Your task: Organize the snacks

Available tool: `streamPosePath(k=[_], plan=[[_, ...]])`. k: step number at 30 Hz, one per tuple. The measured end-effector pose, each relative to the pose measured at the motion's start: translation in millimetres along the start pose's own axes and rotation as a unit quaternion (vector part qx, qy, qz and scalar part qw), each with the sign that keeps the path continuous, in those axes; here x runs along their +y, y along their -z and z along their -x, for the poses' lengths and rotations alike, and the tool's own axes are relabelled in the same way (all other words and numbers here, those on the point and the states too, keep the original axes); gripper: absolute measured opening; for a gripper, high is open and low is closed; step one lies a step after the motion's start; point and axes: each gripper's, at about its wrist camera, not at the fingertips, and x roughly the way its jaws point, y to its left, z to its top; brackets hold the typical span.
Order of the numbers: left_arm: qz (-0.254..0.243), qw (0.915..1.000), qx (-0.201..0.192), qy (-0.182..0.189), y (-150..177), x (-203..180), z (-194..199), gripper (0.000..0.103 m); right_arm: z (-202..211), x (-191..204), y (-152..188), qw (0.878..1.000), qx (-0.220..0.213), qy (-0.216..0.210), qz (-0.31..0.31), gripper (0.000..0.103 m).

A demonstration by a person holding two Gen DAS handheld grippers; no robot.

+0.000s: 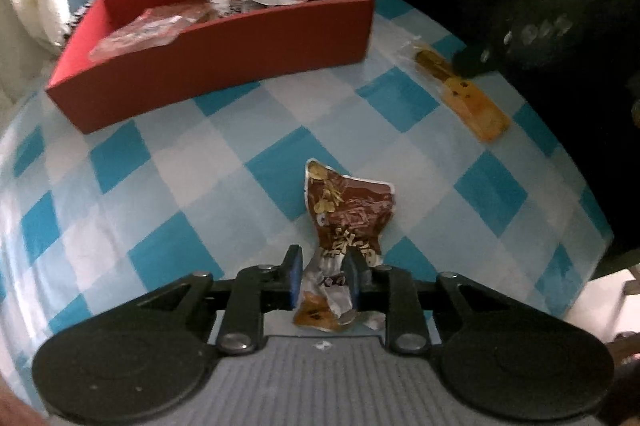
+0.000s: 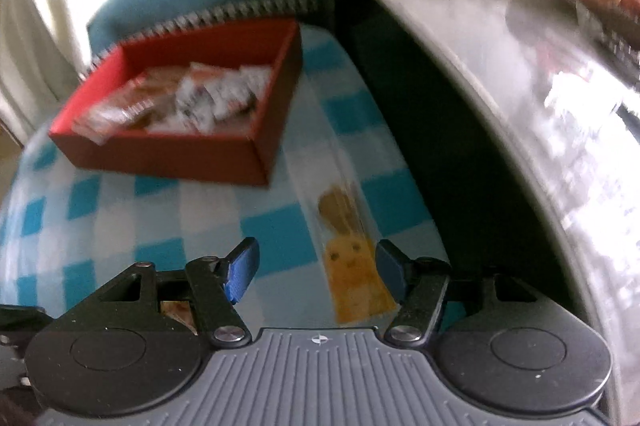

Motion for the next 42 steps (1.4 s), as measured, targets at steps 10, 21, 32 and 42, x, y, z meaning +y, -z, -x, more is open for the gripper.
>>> streamPosePath(k=[10,21,32,42], plan=[[-0.015,0.9993,0.023,0.023,1,3,-18,0.049,-34,-4,-11,0.999,0.033,0.018,0.005,0.083],[-0.023,0.9985,0.016,0.047,-4,2,-19,0.028,-61,4,-3,0.997,0.069,0.030,0.029,0.043],[0.009,0.9994,-0.015,0.030,-17,24,0,0.021,-18,50,9,0.994,0.029,0.023,0.099,0.038],[0.040,0.9967,-0.065,0.027,-31,52,29,0.021,4,76,-8,0.993,-0.015,0.006,0.119,0.037]])
